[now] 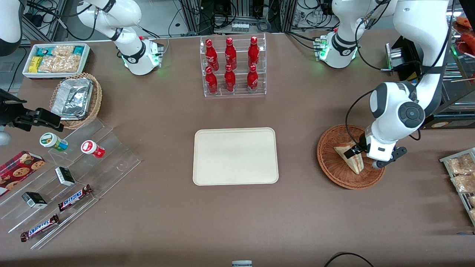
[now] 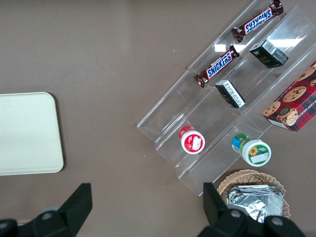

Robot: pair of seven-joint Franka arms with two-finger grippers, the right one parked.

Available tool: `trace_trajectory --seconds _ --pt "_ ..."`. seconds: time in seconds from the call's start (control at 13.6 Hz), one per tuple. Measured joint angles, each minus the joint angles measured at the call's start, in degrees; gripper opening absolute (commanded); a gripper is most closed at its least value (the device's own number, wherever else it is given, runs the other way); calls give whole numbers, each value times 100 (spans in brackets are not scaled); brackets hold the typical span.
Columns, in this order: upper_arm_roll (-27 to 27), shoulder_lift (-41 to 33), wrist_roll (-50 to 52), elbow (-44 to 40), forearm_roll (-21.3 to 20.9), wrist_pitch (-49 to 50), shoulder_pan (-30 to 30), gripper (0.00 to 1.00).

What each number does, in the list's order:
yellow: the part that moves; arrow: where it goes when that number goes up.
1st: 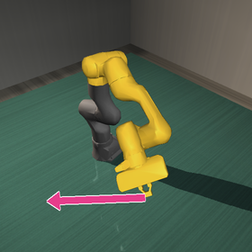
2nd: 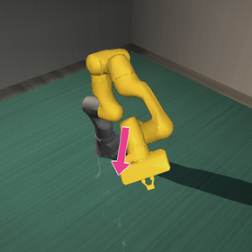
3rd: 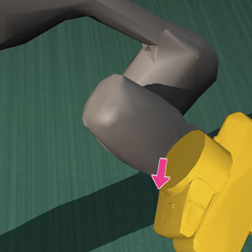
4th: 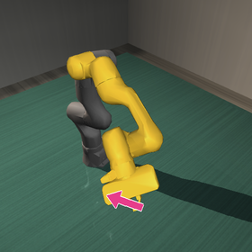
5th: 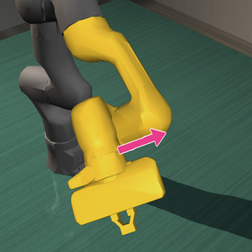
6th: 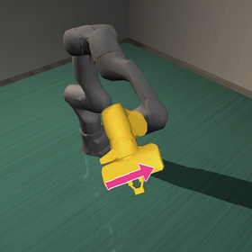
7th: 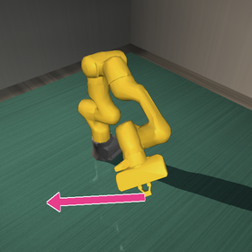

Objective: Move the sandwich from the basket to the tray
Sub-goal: 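Close the left gripper on the sandwich's crust edge, then lift the sandwich out of the basket and carry it over the cream tray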

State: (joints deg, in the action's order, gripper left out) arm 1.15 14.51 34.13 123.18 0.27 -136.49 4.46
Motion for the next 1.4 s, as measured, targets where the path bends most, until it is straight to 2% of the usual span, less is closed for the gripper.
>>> trace_trajectory --seconds 0.15,0.22,0.37,0.44,0.52,0.59,0.66,1.11,1.4 --pt "-2 63 108 88 0 -126 0 98" --pt "-2 100 155 110 0 -155 0 94" --pt "-2 167 245 138 0 -242 0 69" --pt "-2 186 351 165 0 -319 0 51" --pt "-2 198 487 193 0 -385 0 25" --pt "-2 212 612 209 0 -415 0 5" --pt "-1 219 706 214 0 -428 3 0" --pt "1 166 729 186 -5 -356 49 0" --pt "19 -325 195 -298 -7 912 72 0"
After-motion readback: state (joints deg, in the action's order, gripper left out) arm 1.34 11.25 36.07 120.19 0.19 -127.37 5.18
